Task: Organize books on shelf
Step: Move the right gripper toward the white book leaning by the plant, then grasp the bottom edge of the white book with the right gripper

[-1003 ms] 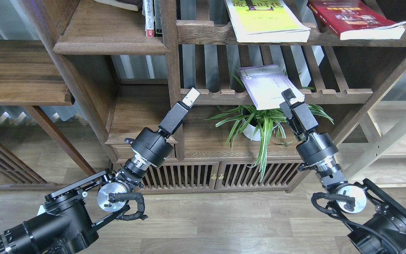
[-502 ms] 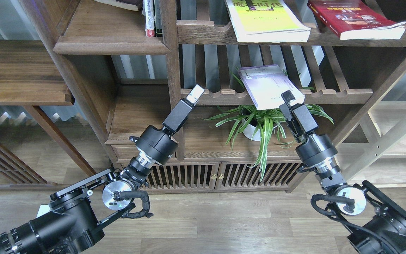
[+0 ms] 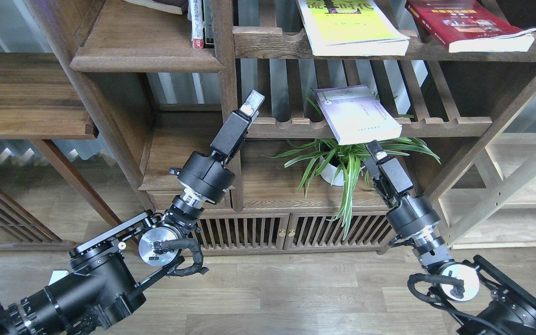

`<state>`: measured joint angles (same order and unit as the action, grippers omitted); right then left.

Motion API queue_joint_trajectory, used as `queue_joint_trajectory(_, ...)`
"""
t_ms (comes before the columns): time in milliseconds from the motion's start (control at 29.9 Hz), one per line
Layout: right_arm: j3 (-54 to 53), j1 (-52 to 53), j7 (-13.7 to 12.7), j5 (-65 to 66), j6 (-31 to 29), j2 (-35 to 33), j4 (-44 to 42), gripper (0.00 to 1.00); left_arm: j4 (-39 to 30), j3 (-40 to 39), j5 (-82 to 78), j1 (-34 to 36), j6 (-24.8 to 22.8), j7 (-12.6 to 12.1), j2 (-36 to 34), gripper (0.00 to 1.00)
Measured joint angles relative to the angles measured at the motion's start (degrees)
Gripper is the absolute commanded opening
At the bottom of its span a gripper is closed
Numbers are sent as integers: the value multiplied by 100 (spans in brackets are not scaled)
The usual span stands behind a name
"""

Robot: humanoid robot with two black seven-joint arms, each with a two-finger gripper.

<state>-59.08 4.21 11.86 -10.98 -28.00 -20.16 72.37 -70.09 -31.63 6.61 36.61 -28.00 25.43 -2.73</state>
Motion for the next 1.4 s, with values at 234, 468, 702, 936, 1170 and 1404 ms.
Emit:
queue_joint_trajectory(234, 76, -68, 0, 8, 0, 118, -22, 99, 12, 17, -2, -13, 0, -18, 0, 99)
queue_joint_trajectory(468, 77, -126, 4, 9, 0, 317, -30, 99, 13, 36, -2, -13, 0, -49, 1, 99)
queue_joint_trajectory(702, 44, -244, 26, -61, 0, 430, -37, 99, 13, 3, -2, -12, 0, -49, 1, 99)
queue_joint_trajectory(936, -227, -116, 54, -671, 183, 643, -195, 99, 13, 2, -2, 4, 0, -54, 12, 99)
queue_joint_trajectory(1170, -340, 133, 54, -1023, 1000, 723, -424, 99, 13, 17, -27, 13, 0, -64, -42, 99)
queue_joint_trajectory(1404, -461, 448, 63, -1241, 1340, 794, -892, 99, 13, 47, -348, -50, 0, -79, -68, 99)
